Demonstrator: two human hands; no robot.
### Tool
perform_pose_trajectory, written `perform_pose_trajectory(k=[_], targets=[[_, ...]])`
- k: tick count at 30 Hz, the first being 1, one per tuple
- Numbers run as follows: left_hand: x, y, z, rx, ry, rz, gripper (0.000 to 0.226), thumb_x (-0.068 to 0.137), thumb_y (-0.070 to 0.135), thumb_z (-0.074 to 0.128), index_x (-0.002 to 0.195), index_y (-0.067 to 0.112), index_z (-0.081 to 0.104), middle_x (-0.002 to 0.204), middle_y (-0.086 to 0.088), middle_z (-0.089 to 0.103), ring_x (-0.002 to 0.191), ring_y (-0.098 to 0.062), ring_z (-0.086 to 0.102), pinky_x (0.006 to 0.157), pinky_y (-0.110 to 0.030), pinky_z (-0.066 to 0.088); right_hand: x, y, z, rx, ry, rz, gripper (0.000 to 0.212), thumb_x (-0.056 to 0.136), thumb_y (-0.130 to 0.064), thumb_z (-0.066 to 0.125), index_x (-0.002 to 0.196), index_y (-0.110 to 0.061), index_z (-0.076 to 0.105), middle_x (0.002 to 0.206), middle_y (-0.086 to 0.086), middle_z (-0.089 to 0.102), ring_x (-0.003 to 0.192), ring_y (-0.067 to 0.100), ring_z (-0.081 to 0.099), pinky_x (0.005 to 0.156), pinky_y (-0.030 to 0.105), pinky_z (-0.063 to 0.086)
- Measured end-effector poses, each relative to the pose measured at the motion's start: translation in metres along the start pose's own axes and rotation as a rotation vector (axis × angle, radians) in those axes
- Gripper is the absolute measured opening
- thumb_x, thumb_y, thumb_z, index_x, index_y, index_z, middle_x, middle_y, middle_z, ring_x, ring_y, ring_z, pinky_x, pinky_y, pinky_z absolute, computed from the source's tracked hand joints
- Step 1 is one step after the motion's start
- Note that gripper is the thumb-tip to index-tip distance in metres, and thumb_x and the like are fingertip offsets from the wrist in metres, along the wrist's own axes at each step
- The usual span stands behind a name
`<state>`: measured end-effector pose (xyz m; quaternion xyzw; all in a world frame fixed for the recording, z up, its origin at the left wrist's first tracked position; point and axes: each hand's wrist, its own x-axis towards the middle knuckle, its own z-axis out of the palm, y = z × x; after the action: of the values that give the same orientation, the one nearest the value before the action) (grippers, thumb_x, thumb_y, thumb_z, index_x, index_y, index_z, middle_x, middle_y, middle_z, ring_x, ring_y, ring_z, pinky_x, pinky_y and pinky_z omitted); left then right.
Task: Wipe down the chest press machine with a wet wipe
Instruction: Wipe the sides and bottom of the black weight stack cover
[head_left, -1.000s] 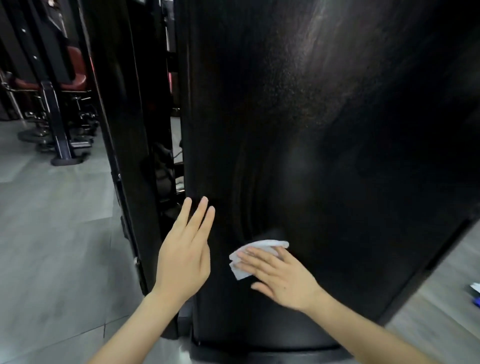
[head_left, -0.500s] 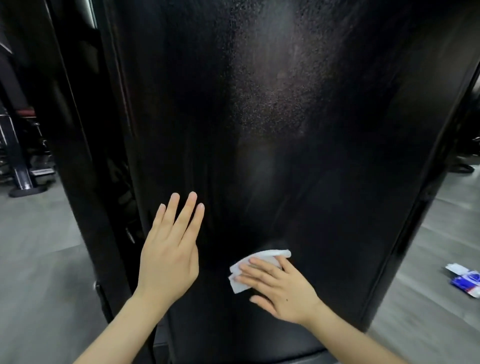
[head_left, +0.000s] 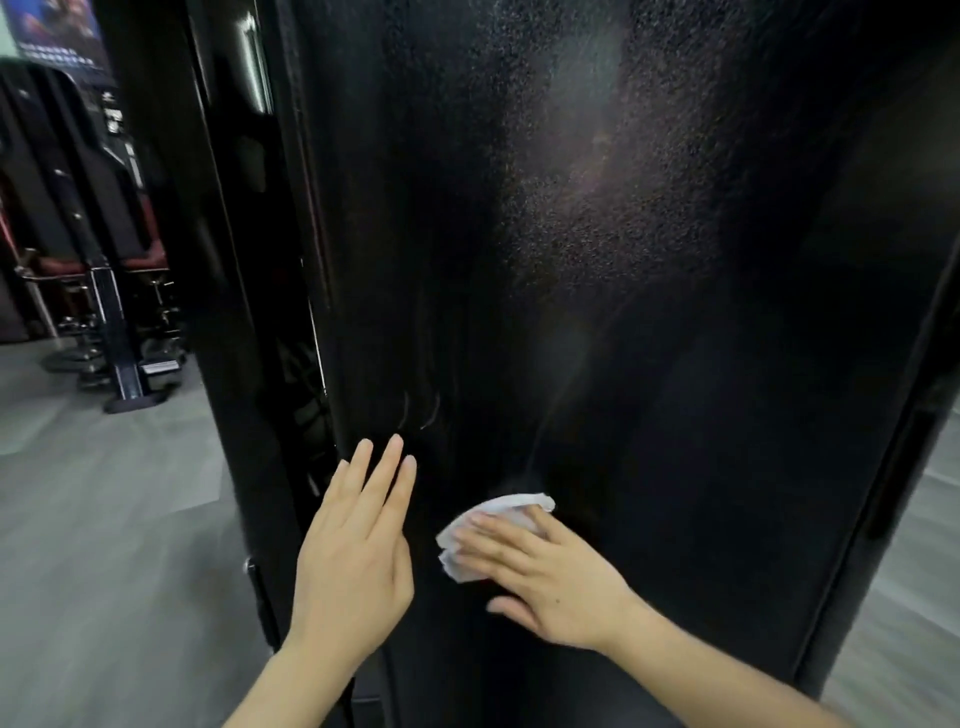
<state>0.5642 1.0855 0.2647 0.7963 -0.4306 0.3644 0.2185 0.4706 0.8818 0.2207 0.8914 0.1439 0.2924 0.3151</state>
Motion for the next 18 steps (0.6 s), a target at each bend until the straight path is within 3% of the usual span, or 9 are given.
perform_pose_trajectory(k=[2,3,5,8,10,12,14,16,18], targets=[[-0.001,-0.009,-0.002,0.046,-0.047,-0.011,0.055,0.082,0.009,0.033,0.135,0.000,0.045,0.146,-0.011,0.037,0.138,-0.030,0.029,0.114,-0.040,0.019,0.008,0.018,-0.009,-0.028,-0.016,-0.045,0.056,0.094,-0.049,0.034,0.142,-0.023,0.042,0.151,-0.003,0.034,0.143,0.014,0.020,0.117,0.040,-0.002],[-0.001,-0.014,-0.002,0.044,-0.067,-0.014,0.055,0.082,0.009,0.032,0.134,0.000,0.045,0.146,-0.010,0.037,0.138,-0.028,0.030,0.114,-0.038,0.019,0.024,0.034,-0.022,-0.028,0.052,0.008,0.056,0.093,-0.049,0.035,0.141,-0.022,0.045,0.149,-0.002,0.039,0.141,0.016,0.024,0.115,0.042,0.003],[-0.004,-0.020,-0.004,0.004,-0.073,-0.034,0.054,0.082,0.008,0.030,0.132,-0.001,0.048,0.144,-0.010,0.041,0.137,-0.023,0.030,0.114,-0.033,0.020,0.066,0.070,-0.057,-0.016,0.254,0.231,0.054,0.095,-0.046,0.038,0.142,-0.021,0.042,0.150,0.001,0.038,0.140,0.021,0.026,0.112,0.048,0.013],[-0.008,-0.019,-0.007,-0.089,-0.010,-0.101,0.050,0.082,0.008,0.032,0.125,-0.003,0.056,0.136,-0.012,0.050,0.131,-0.019,0.035,0.110,-0.028,0.024,0.116,0.084,-0.085,0.049,0.457,0.484,0.051,0.098,-0.042,0.038,0.143,-0.020,0.039,0.153,0.005,0.031,0.143,0.025,0.019,0.116,0.053,0.005],[-0.014,-0.018,-0.005,-0.156,0.017,-0.142,0.048,0.081,0.005,0.037,0.125,-0.002,0.056,0.137,-0.010,0.050,0.127,-0.017,0.039,0.109,-0.019,0.023,0.119,0.051,-0.065,0.076,0.389,0.412,0.053,0.095,-0.042,0.042,0.143,-0.020,0.041,0.152,0.006,0.033,0.143,0.026,0.019,0.113,0.052,0.008],[-0.021,-0.020,-0.001,-0.236,0.004,-0.185,0.054,0.078,-0.007,0.049,0.131,0.002,0.051,0.144,-0.001,0.041,0.120,-0.011,0.046,0.103,-0.006,0.024,0.090,0.001,-0.027,0.059,0.155,0.177,0.057,0.091,-0.045,0.042,0.142,-0.021,0.042,0.151,0.002,0.036,0.141,0.022,0.021,0.111,0.048,0.011],[-0.028,-0.020,0.002,-0.338,-0.039,-0.253,0.069,0.078,-0.014,0.055,0.140,0.012,0.039,0.151,0.017,0.026,0.102,-0.005,0.053,0.089,0.001,0.033,0.052,-0.028,-0.001,-0.001,-0.054,-0.039,0.058,0.092,-0.047,0.038,0.143,-0.020,0.041,0.152,-0.001,0.033,0.143,0.016,0.017,0.116,0.044,-0.001],[-0.034,-0.017,0.003,-0.402,-0.038,-0.316,0.074,0.081,-0.012,0.053,0.144,0.020,0.030,0.149,0.034,0.011,0.083,-0.002,0.057,0.073,-0.003,0.041,0.043,-0.023,0.003,-0.027,-0.062,-0.119,0.055,0.094,-0.045,0.031,0.141,-0.020,0.044,0.151,-0.003,0.035,0.143,0.014,0.017,0.118,0.041,-0.006],[-0.038,-0.012,0.006,-0.447,-0.021,-0.357,0.072,0.082,-0.013,0.050,0.143,0.020,0.032,0.149,0.034,0.015,0.086,0.005,0.055,0.072,0.001,0.038,0.066,0.002,-0.015,-0.044,0.077,-0.041,0.053,0.092,-0.044,0.032,0.137,-0.021,0.050,0.146,-0.002,0.044,0.139,0.016,0.024,0.115,0.043,0.004]])
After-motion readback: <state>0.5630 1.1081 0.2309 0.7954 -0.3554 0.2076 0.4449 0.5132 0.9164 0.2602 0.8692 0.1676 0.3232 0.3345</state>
